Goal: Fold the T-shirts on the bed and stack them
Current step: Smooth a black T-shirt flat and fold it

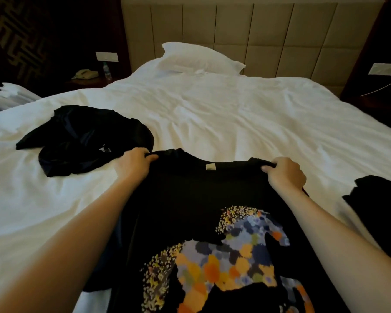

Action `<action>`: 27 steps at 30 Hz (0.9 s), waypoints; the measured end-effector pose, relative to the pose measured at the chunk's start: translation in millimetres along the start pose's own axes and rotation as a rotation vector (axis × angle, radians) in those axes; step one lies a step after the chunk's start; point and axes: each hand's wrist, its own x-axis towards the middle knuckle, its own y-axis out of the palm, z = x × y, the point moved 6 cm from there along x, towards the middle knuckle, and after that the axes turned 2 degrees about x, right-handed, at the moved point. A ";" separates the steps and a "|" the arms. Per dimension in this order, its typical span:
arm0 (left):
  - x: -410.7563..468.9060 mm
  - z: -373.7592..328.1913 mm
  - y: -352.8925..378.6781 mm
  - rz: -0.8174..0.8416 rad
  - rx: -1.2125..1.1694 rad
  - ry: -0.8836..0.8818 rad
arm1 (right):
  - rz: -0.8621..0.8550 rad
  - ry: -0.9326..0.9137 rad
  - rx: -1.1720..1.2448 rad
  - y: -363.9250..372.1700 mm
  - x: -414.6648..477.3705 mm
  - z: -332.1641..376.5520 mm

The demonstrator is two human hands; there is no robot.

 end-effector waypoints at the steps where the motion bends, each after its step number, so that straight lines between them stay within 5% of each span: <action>1: 7.9 -1.3 5.5 -0.018 0.051 -0.004 | -0.033 -0.035 -0.013 6.1 6.9 7.3; 6: 48.7 -1.1 30.7 -0.099 0.321 -0.001 | -0.156 -0.169 -0.115 37.8 42.2 31.3; 9: 52.7 3.4 64.2 -0.010 0.619 0.046 | -0.080 -0.202 -0.263 65.9 48.6 30.3; 15: 43.5 -15.0 71.8 -0.094 0.761 0.178 | 0.047 -0.201 -0.241 72.4 47.8 20.4; 21: 11.2 -76.7 66.3 -0.014 0.591 0.354 | 0.442 -0.035 0.060 38.9 43.1 -2.8; 27: -47.8 -153.4 83.6 0.270 0.224 0.571 | 0.850 0.227 0.251 11.1 12.5 -60.9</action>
